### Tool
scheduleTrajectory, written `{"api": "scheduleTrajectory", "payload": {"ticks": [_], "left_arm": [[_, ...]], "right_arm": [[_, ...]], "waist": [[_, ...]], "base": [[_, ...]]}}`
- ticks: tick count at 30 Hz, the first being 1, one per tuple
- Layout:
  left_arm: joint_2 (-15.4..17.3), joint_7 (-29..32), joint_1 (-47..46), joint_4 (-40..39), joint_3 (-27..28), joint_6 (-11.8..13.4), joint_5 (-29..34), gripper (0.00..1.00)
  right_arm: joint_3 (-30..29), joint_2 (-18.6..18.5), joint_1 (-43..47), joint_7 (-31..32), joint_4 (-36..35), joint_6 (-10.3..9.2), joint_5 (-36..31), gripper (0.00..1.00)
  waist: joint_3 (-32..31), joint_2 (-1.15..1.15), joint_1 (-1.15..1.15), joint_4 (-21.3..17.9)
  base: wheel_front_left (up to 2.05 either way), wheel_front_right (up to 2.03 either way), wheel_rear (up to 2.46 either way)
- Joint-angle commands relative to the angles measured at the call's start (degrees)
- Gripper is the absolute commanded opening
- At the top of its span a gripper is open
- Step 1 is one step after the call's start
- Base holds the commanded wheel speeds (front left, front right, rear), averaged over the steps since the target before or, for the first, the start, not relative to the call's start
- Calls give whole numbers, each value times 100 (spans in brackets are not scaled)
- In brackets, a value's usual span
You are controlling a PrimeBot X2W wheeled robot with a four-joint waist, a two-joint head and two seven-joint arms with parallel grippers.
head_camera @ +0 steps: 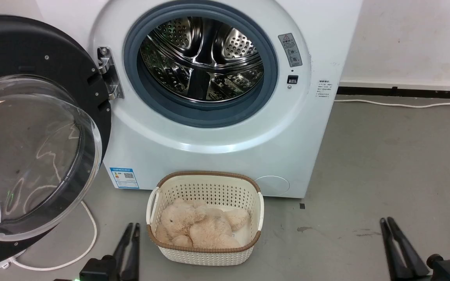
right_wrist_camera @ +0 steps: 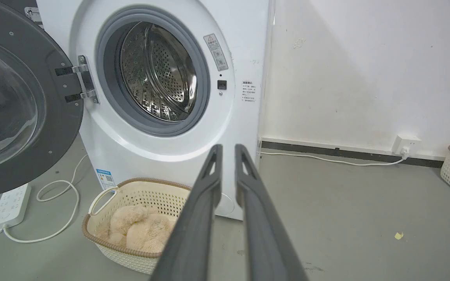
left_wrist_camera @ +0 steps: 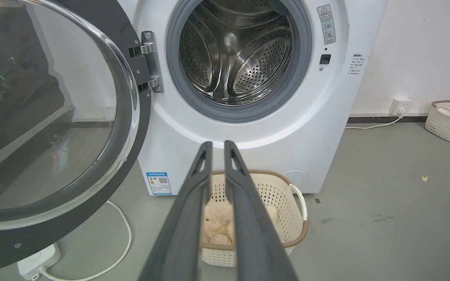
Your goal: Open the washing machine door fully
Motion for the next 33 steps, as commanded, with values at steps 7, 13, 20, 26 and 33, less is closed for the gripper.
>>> {"api": "scheduleTrajectory", "payload": {"ticks": [7, 13, 20, 26, 33], "left_arm": [[-64, 71, -25, -17, 83, -57, 80, 0], [-122, 136, -49, -32, 158, -110, 153, 0], [-190, 212, -76, -50, 246, -171, 238, 0], [-248, 277, -99, -65, 322, -223, 312, 0], [-316, 352, -126, -83, 410, -285, 397, 0]], "right_arm": [[24, 0, -44, 77, -3, 0, -16, 0], [46, 1, -84, 147, -7, -1, -31, 0], [71, 1, -130, 229, -10, -1, -48, 0], [92, 1, -170, 299, -13, -1, -63, 0], [117, 2, -217, 382, -17, -1, -80, 0]], "waist": [[16, 0, 0, -3], [31, 0, 0, -5], [47, 0, 0, -7], [62, 0, 0, -10], [79, 0, 0, -12]], "base": [[0, 0, 0], [0, 0, 0], [0, 0, 0], [0, 0, 0], [0, 0, 0]]}}
